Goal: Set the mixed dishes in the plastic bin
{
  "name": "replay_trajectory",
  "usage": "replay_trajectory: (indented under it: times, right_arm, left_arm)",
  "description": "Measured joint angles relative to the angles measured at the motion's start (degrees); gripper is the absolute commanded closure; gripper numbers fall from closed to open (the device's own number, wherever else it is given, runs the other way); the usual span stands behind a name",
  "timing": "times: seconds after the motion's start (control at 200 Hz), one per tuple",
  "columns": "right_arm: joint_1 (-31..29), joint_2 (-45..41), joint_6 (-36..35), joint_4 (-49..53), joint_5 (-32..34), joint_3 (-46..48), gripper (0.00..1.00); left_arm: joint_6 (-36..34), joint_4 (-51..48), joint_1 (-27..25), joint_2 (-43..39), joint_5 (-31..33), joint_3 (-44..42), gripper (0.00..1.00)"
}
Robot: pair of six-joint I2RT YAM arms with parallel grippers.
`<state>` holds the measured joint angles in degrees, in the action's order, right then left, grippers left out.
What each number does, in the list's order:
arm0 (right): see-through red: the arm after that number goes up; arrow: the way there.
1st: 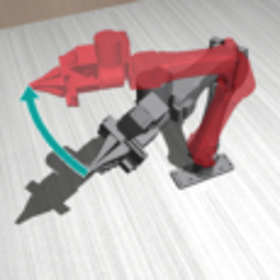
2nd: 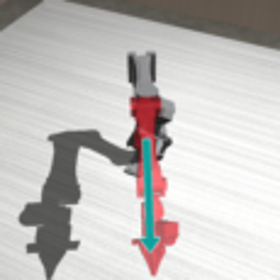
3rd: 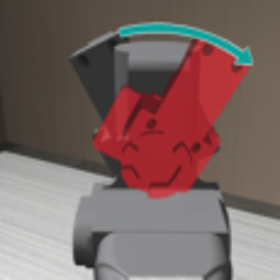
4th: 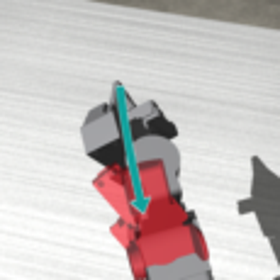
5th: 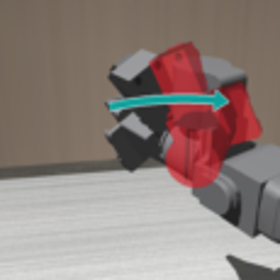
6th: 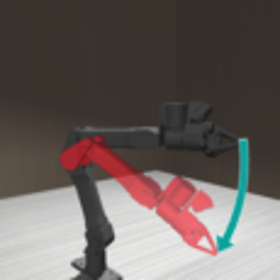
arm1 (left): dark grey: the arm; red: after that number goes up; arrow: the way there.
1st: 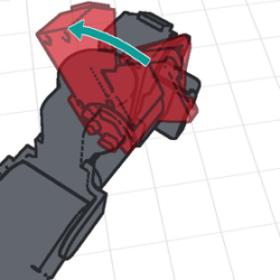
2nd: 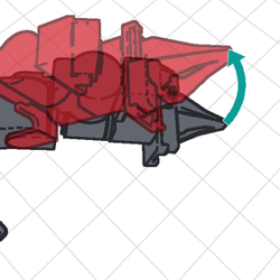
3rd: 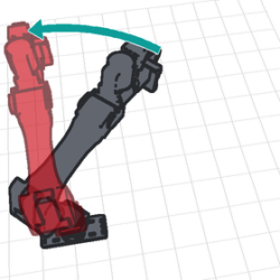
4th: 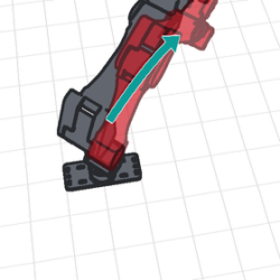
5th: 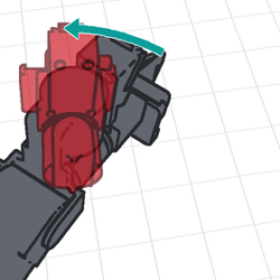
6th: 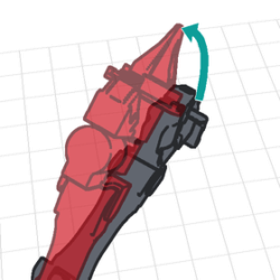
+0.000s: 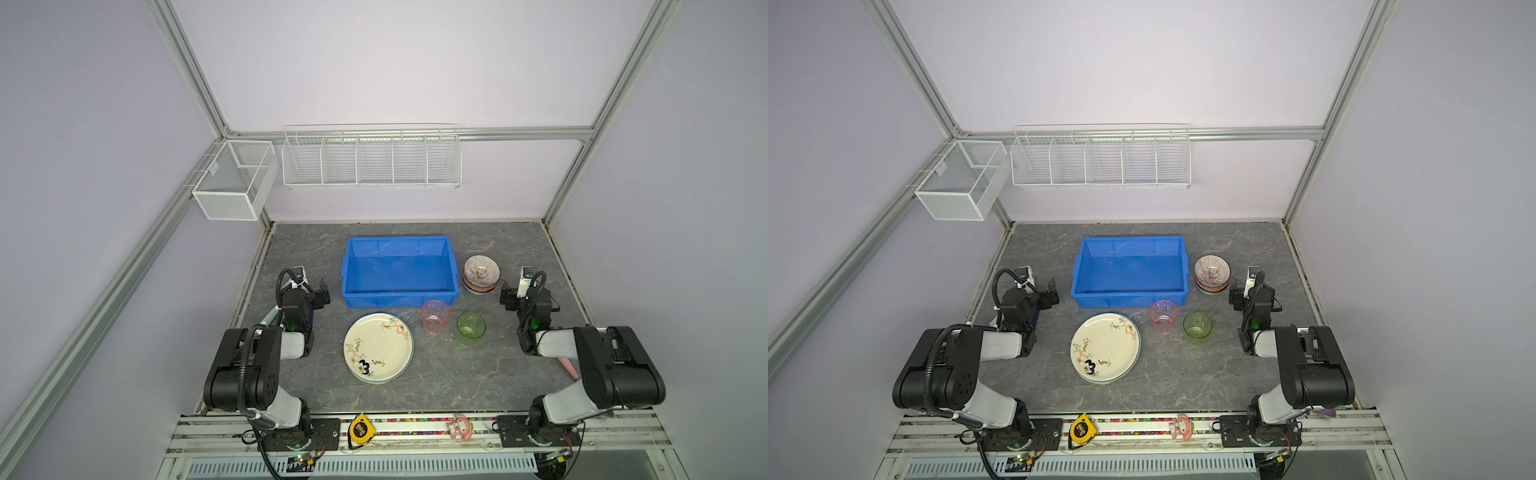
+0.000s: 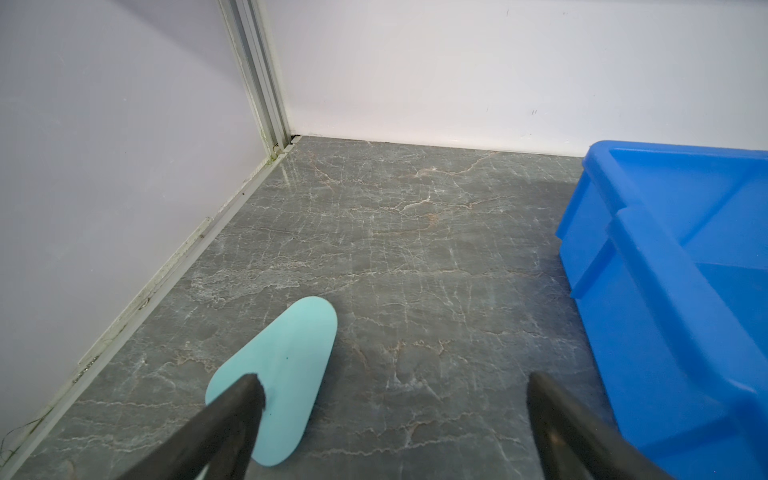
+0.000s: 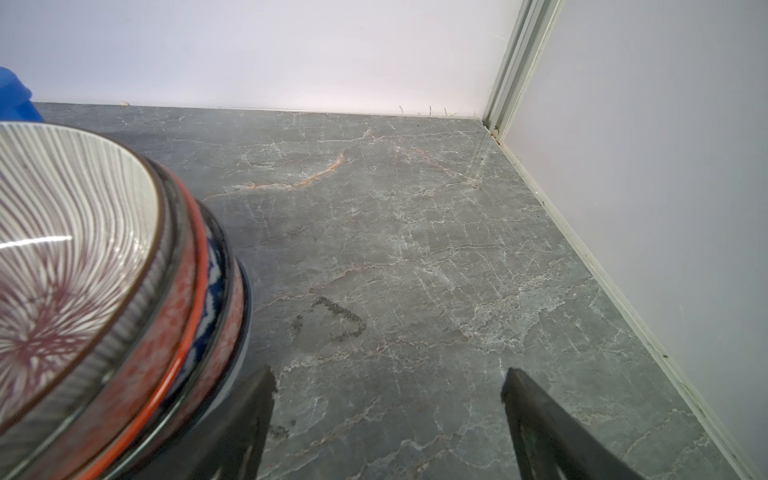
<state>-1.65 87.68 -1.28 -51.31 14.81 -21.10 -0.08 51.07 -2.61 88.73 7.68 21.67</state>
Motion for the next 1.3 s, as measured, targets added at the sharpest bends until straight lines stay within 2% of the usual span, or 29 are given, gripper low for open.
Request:
replay_trajectory:
  times: [0.72, 0.89, 1.05, 1.195, 1.3]
  right_arm:
    - [0.0, -0.2, 0.0, 1.0, -0.1, -0.2, 0.11]
    - [0.0, -5.8, 0.3, 17.7, -0.9, -8.3, 0.11]
    - [0.0, -14.4, 1.2, 28.1, -3.8, -14.7, 0.12]
    - [0.0, -21.7, 2.3, 38.7, -7.1, -18.4, 0.11]
    - [0.0, -26.1, 3.2, 46.1, -8.8, -21.3, 0.12]
  left_arm:
    - [0.0, 0.0, 0.0, 0.0, 0.0, 0.0, 0.01]
    - [0.4, 0.0, 0.0, 0.0, 0.6, 0.0, 0.01]
    - [1.0, -0.9, 0.0, -0.8, 2.5, 0.0, 0.01]
    - [2.0, -10.7, 0.0, -10.3, 5.0, 1.4, 0.01]
    - [4.2, -21.2, 0.0, -20.0, 6.7, 7.3, 0.01]
